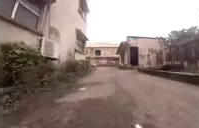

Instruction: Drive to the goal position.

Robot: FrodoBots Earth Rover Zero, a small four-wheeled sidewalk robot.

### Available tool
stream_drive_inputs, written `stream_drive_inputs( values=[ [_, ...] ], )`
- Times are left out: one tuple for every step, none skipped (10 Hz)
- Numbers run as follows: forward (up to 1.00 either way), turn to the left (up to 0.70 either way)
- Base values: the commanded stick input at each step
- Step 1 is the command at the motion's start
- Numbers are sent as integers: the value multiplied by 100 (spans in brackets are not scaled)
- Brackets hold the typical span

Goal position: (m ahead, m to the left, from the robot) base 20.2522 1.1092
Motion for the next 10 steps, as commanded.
stream_drive_inputs(
  values=[
    [100, 0],
    [100, 0],
    [100, 0],
    [100, 0],
    [100, 0],
    [100, 0],
    [100, 0],
    [100, 0],
    [100, 0],
    [100, 0]
  ],
)
